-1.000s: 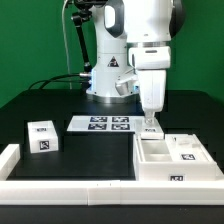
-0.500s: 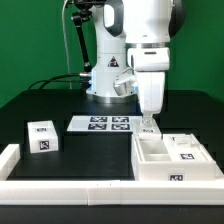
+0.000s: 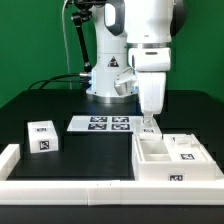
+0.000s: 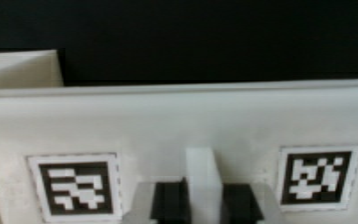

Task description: Assemble cabinet

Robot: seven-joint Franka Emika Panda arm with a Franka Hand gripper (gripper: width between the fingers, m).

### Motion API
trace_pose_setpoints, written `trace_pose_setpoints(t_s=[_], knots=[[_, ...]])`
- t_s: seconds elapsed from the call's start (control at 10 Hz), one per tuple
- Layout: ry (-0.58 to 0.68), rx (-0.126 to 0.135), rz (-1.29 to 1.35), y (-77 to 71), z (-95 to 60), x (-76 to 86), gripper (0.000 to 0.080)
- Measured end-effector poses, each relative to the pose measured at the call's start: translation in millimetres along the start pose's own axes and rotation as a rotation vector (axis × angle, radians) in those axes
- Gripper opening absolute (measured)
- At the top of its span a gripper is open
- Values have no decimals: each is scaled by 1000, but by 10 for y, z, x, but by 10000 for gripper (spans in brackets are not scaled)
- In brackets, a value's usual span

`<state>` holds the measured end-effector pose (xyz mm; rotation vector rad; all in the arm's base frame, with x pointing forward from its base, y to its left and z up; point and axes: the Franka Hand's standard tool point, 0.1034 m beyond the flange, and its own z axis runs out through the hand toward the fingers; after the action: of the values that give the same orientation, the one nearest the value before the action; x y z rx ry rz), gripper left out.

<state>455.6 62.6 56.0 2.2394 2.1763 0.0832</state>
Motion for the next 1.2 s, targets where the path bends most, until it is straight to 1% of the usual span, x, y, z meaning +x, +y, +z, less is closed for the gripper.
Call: trace_pose_setpoints(t_s=[0.2, 0.4, 0.7, 0.9, 1.2], knots=[[-6, 2, 0, 17, -26, -11, 68], [-16, 19, -3, 19, -37, -12, 68], [-19, 26, -3, 22, -32, -16, 68], [-26, 42, -3, 25, -28, -2, 68], [-26, 43, 2, 25, -28, 8, 68]])
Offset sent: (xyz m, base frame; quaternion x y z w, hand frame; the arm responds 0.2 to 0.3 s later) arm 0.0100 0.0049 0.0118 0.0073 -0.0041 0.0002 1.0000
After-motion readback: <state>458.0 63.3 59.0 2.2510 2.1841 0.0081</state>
